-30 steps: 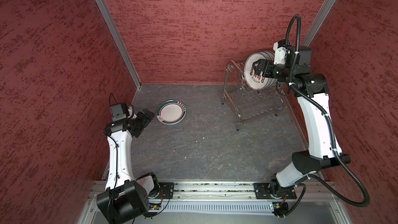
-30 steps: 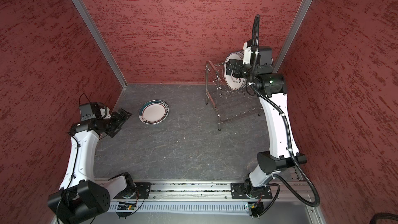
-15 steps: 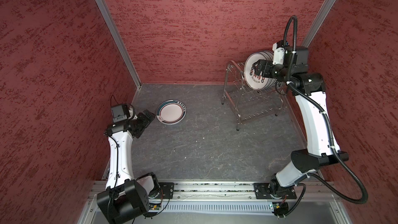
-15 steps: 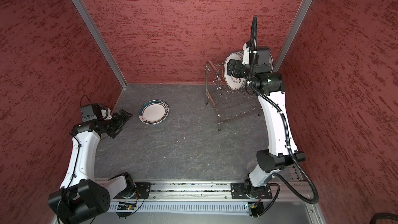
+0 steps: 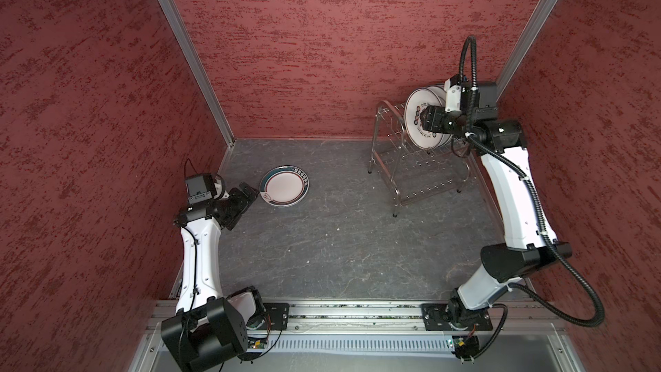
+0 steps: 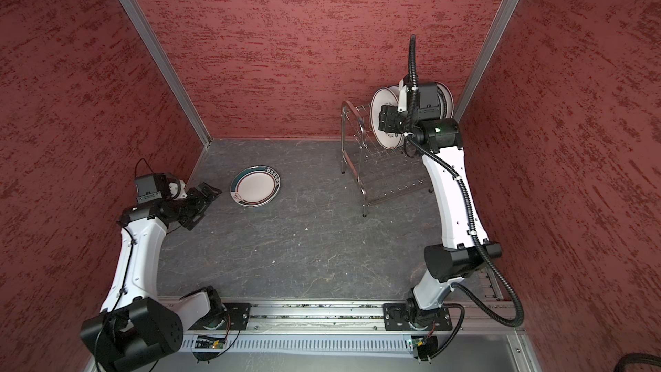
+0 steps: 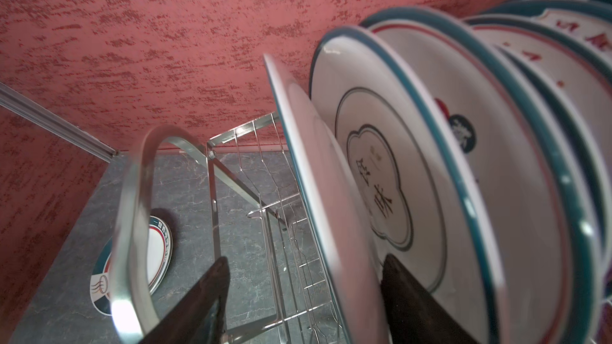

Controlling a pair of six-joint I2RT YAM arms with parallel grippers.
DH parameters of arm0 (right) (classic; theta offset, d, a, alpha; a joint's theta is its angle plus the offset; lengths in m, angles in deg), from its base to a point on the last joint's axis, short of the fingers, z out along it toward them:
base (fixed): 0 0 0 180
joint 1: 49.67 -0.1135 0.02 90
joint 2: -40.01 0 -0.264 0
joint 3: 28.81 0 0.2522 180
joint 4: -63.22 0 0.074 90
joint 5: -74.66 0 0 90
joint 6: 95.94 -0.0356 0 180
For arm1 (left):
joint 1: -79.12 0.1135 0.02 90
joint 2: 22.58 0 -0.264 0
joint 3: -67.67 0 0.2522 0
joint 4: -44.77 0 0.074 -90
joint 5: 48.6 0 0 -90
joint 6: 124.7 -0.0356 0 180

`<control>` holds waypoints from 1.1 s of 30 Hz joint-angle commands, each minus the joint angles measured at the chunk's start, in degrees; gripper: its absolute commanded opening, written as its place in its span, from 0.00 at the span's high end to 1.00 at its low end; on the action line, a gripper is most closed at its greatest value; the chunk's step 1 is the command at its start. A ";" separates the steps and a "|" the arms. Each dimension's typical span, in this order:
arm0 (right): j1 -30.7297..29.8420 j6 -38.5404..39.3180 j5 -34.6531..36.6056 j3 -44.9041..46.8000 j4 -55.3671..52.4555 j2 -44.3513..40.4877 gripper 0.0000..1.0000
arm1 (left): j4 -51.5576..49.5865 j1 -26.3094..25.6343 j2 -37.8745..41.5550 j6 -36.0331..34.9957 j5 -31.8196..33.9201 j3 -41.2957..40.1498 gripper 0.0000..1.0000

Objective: Unload the plates from the dish rack
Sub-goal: Pick up the plate from the dish rack.

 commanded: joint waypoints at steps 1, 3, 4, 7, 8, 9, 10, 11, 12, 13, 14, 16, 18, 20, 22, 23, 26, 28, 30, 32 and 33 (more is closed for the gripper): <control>-0.19 1.48 1.40 2.42 1.14 -1.09 0.34 | 1.28 0.38 0.51 -0.34 -0.85 -1.07 0.00; -0.24 1.85 1.71 4.24 1.96 -1.70 0.39 | 1.79 0.33 0.42 -0.27 -1.13 -1.43 0.00; -0.21 2.07 1.76 4.97 2.24 -1.85 0.40 | 2.02 0.33 0.52 -0.12 -1.22 -1.58 0.01; -0.17 2.53 2.61 6.94 2.97 -2.53 0.45 | 2.08 0.33 0.30 0.98 -1.56 -1.90 0.01; -0.20 2.60 2.79 7.56 3.30 -2.90 0.46 | 2.06 0.35 0.04 1.02 -1.82 -1.82 0.01; -0.23 2.57 2.90 8.04 3.65 -3.12 0.47 | 2.07 0.33 -0.17 1.11 -1.90 -1.88 0.00; -0.22 2.72 2.99 8.54 4.02 -3.41 0.48 | 2.08 0.33 -0.43 1.18 -1.88 -1.89 0.00; -0.20 2.76 2.99 8.99 4.38 -3.75 0.50 | 2.08 0.33 -0.65 1.21 -1.84 -1.96 0.01; -0.17 2.80 3.21 9.21 4.62 -3.93 0.51 | 1.99 0.33 -0.87 1.26 -1.97 -1.97 0.00; -0.24 2.82 3.43 9.56 4.99 -4.17 0.52 | 1.91 0.33 -1.13 1.26 -2.10 -1.97 0.01; -0.18 2.97 3.56 9.82 5.40 -4.48 0.53 | 1.86 0.33 -1.37 1.33 -2.26 -1.97 0.01; -0.19 3.16 4.00 10.22 6.18 -4.82 0.55 | 1.82 0.33 -1.83 1.36 -2.66 -2.06 0.01; -0.18 3.26 4.04 10.79 7.45 -5.31 0.57 | 1.79 0.33 -2.11 1.42 -2.88 -2.15 0.01; -0.23 3.34 3.98 11.22 8.53 -5.75 0.60 | 1.94 0.33 -2.23 1.55 -2.81 -2.40 0.01; -0.23 3.52 4.18 11.58 9.53 -6.22 0.63 | 2.70 0.33 -1.82 1.92 -2.36 -3.00 0.01; -0.22 3.65 4.22 11.73 9.91 -6.25 0.64 | 3.22 0.33 -1.41 2.03 -2.27 -3.35 0.01; -0.17 3.94 4.05 11.95 10.34 -6.14 0.66 | 4.26 0.33 0.08 2.54 -2.06 -4.30 0.00; -0.21 4.20 3.81 12.49 10.92 -6.23 0.69 | 4.28 0.33 0.57 2.82 -2.01 -4.37 0.01; -0.19 4.51 3.20 13.33 12.08 -6.41 0.70 | 4.28 0.33 0.52 3.09 -1.99 -4.39 0.01; -0.22 4.68 2.91 14.13 13.01 -6.68 0.71 | 4.42 0.33 0.43 3.24 -2.42 -4.62 0.00; -0.20 4.92 2.70 14.47 13.43 -6.80 0.72 | 4.60 0.33 0.38 3.35 -2.57 -4.70 0.01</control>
